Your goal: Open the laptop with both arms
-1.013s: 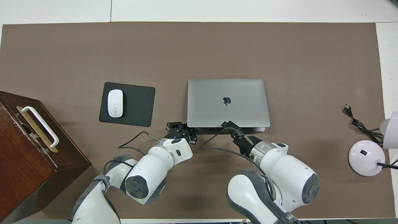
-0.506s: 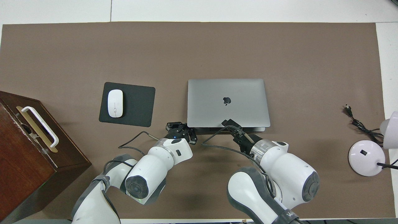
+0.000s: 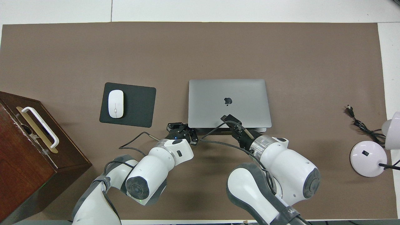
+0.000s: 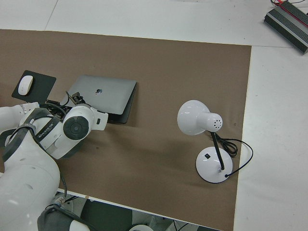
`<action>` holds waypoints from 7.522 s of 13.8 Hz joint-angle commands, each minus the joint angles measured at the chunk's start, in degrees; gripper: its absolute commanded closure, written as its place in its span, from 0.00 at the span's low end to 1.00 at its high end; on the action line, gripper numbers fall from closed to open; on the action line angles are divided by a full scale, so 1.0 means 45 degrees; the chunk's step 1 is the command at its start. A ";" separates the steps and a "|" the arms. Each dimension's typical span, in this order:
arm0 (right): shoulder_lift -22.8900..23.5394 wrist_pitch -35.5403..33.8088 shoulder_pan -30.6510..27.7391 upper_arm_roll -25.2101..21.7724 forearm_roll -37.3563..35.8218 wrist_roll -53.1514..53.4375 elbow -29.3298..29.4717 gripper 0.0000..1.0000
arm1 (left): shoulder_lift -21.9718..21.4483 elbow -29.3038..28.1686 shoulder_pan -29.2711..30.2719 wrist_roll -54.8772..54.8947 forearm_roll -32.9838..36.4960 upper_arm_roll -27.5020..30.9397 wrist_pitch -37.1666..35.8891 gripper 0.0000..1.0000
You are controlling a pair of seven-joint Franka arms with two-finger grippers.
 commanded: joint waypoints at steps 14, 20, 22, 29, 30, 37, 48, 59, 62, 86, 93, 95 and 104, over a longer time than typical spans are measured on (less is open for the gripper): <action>0.0953 0.0116 -0.0690 0.0094 0.0468 -0.0968 0.1392 0.00 | 0.0672 0.0287 -0.0179 0.0165 0.0122 0.0094 0.0227 1.00; 0.1323 0.0096 -0.0690 0.0094 0.0468 -0.0929 0.2191 0.00 | 0.0692 0.0287 -0.0159 0.0145 0.0122 0.0094 0.0227 1.00; 0.1460 0.0077 -0.0710 0.0094 0.0468 -0.0910 0.2562 0.00 | 0.0692 0.0287 -0.0159 0.0145 0.0122 0.0094 0.0227 1.00; 0.2144 0.0057 -0.0788 0.0094 0.0468 -0.0832 0.4203 0.00 | 0.0711 0.0287 -0.0159 0.0145 0.0122 0.0094 0.0227 1.00; 0.2183 0.0038 -0.0807 0.0094 0.0468 -0.0851 0.4379 0.00 | 0.0692 0.0287 -0.0179 0.0165 0.0122 0.0094 0.0227 1.00; 0.2476 -0.0217 -0.1022 0.0094 0.0449 -0.0812 0.5376 0.00 | 0.0692 0.0267 -0.0179 0.0145 0.0122 0.0074 0.0227 1.00; 0.3218 -0.0178 -0.1022 0.0055 0.0176 -0.0890 0.6995 0.00 | 0.0692 0.0267 -0.0159 0.0145 0.0122 0.0074 0.0227 1.00; 0.3844 -0.0665 -0.1882 0.0055 -0.1289 -0.0949 0.8228 0.00 | 0.0711 0.0267 -0.0140 0.0145 0.0122 0.0074 0.0227 1.00; 0.3883 -0.0900 -0.2096 0.0055 -0.1445 -0.0949 0.8365 0.00 | 0.0731 0.0248 -0.0140 0.0145 0.0122 0.0074 0.0227 1.00; 0.4391 -0.9406 -0.1997 -0.0608 -1.2831 1.0067 1.3420 0.00 | 0.0029 0.0482 -0.0257 -0.2468 -0.0542 -0.0004 0.0207 1.00; 0.4313 -1.4742 -0.3519 -0.0648 -1.3985 0.5505 1.5921 0.00 | -0.0888 0.0443 -0.0257 -0.5165 -0.0562 -0.0004 -0.0258 1.00; 0.4313 -1.5720 -0.4008 -0.0609 -1.4431 0.4078 1.6274 0.00 | -0.1434 0.0462 -0.0121 -0.5401 -0.0562 0.0016 -0.1408 1.00; 0.3689 -1.8203 -0.5454 -0.0628 -1.6774 -0.1469 1.6666 0.00 | -0.3253 0.4461 0.1382 -0.5246 -0.0542 0.0074 -1.1463 1.00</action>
